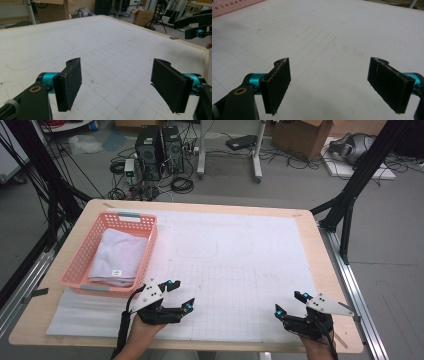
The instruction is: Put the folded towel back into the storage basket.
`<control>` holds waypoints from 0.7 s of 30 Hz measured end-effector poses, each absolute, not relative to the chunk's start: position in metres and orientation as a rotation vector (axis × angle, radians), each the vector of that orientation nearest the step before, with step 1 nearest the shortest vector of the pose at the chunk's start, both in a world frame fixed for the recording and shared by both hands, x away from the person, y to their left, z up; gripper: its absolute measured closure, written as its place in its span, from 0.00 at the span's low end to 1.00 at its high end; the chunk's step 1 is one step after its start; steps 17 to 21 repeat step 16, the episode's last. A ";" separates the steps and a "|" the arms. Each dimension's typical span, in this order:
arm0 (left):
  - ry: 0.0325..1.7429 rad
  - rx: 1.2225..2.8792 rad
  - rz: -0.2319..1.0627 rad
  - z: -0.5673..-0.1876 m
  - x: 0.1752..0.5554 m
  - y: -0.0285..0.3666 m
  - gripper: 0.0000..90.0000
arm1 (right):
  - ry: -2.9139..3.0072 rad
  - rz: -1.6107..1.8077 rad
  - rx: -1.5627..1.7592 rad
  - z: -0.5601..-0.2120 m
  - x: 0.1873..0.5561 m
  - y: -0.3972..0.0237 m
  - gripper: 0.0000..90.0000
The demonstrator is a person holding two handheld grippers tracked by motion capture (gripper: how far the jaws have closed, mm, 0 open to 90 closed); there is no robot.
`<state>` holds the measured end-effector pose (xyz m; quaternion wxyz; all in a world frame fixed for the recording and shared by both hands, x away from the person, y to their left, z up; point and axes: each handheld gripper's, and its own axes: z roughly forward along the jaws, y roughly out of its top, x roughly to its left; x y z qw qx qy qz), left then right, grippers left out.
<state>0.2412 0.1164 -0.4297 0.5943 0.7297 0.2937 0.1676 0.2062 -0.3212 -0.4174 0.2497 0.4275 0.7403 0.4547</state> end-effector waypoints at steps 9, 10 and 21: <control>0.697 1.713 0.377 -0.434 0.245 0.118 0.28 | 2.015 1.230 1.176 -0.420 0.207 -0.325 0.19; 0.704 1.711 0.377 -0.434 0.245 0.118 0.28 | 2.014 1.229 1.176 -0.420 0.207 -0.325 0.19; 0.713 1.724 0.386 -0.435 0.247 0.122 0.28 | 2.008 1.228 1.186 -0.420 0.209 -0.328 0.19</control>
